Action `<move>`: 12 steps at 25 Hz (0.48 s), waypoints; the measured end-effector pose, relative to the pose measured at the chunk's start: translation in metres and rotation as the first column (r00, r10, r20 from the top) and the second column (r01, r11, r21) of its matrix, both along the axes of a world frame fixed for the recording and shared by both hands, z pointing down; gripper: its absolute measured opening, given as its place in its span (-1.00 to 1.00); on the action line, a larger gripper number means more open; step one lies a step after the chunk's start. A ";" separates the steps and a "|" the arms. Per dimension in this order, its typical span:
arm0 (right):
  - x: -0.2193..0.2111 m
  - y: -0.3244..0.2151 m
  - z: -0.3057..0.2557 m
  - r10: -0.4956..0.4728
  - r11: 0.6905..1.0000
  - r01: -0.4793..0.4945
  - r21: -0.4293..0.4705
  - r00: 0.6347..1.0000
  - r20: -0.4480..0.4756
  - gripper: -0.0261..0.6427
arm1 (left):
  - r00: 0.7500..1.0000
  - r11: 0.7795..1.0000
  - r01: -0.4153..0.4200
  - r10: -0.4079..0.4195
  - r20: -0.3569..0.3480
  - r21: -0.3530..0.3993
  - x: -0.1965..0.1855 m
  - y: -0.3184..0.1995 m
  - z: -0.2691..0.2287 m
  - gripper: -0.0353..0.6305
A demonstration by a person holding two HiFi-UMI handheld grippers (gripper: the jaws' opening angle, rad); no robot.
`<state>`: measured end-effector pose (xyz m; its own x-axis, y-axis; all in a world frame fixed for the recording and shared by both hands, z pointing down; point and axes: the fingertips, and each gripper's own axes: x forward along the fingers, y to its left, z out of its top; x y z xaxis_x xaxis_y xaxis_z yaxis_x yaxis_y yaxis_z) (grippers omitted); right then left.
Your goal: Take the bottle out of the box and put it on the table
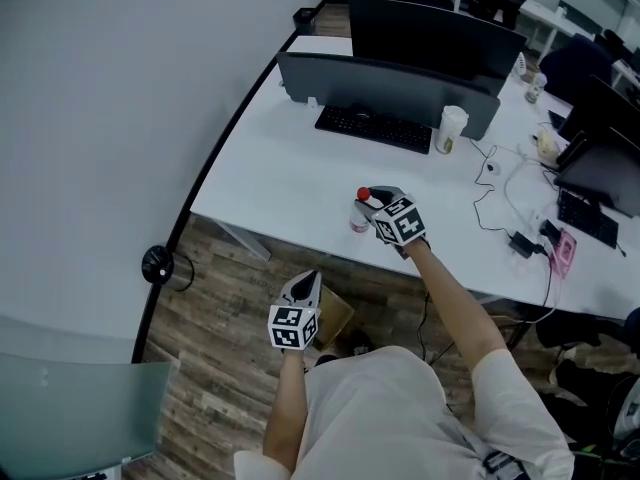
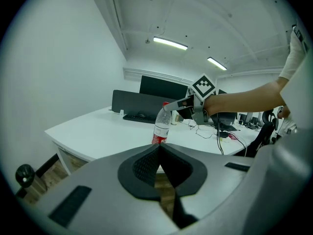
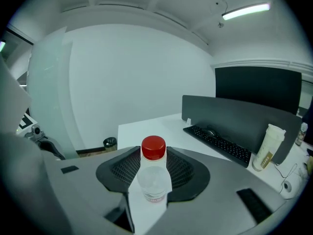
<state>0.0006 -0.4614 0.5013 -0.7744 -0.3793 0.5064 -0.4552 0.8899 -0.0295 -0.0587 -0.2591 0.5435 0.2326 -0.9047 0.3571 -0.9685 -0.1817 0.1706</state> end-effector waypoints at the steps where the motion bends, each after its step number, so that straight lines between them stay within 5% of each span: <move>1: 0.001 -0.001 0.000 0.017 1.000 -0.017 0.003 1.000 -0.003 -0.31 | 1.000 1.000 0.009 -0.009 -0.002 0.007 -0.003 0.000 -0.003 -0.85; 12: 0.027 0.062 -0.003 0.179 0.984 -0.179 0.001 0.983 0.044 -0.20 | 0.997 0.996 0.056 -0.052 -0.056 0.071 -0.013 0.019 -0.029 -0.85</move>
<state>0.0274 -0.3996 0.4980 -0.7148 -0.5165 0.4715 -0.6057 0.7942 -0.0484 -0.0719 -0.2397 0.5147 0.1998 -0.9396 0.2780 -0.9670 -0.1432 0.2108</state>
